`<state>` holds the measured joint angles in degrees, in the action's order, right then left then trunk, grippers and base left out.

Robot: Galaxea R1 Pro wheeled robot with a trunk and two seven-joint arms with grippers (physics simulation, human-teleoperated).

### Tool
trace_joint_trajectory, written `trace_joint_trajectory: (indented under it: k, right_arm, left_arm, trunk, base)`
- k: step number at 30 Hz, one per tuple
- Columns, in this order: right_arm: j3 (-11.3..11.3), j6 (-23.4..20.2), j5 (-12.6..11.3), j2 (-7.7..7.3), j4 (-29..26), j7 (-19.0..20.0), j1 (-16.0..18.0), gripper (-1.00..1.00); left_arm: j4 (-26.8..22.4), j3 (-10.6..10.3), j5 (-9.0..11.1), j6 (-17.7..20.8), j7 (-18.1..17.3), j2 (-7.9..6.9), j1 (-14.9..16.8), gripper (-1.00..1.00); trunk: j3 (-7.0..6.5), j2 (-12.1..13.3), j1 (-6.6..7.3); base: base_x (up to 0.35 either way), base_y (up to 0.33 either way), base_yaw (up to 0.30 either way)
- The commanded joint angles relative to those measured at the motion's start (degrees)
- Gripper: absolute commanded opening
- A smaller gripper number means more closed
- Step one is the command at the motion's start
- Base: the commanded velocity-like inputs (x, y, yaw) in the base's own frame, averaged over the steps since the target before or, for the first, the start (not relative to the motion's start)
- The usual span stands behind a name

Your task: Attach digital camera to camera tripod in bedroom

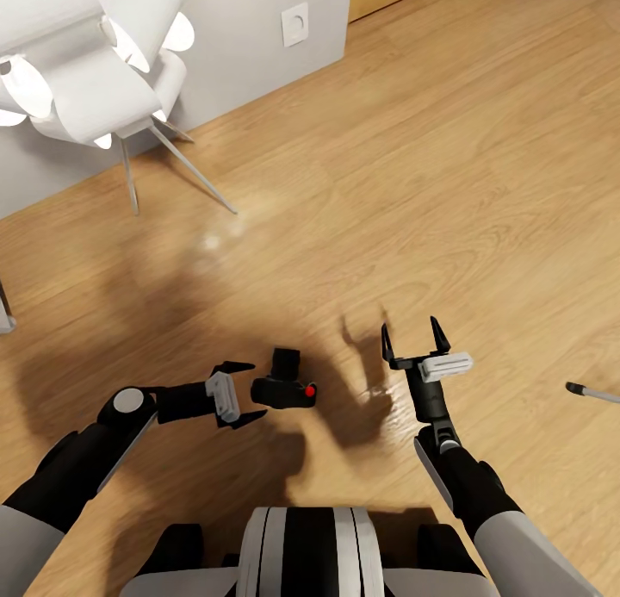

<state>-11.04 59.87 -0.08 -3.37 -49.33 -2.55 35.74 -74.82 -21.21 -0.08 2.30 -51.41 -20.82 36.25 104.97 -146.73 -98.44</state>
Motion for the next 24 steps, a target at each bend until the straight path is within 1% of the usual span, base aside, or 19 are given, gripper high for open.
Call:
trace_joint_trajectory:
  k: [1, 17, 24]
  right_arm:
    - [-0.21, 0.13, -0.02, -0.06, 0.02, -0.27, 0.03, 1.0]
    - [-0.21, 0.13, -0.01, -0.06, 0.02, -0.27, 0.03, 1.0]
    - [-0.21, 0.13, -0.02, -0.06, 0.07, -0.27, 0.03, 1.0]
  left_arm:
    - [-0.05, -0.06, 0.0, 0.23, -0.12, -0.03, 0.03, 1.0]
    - [0.3, -0.01, -0.05, 0.0, -0.08, -0.01, 0.03, 1.0]
    - [1.43, 0.07, -0.15, -0.03, 0.08, -0.01, 0.02, 1.0]
  trunk:
    - [0.03, -0.01, 0.01]
    - [0.03, -0.01, 0.01]
    - [0.03, -0.01, 0.01]
  base:
    - [0.0, 0.0, 0.0]
    - [0.0, 0.0, 0.0]
    - [0.0, 0.0, 0.0]
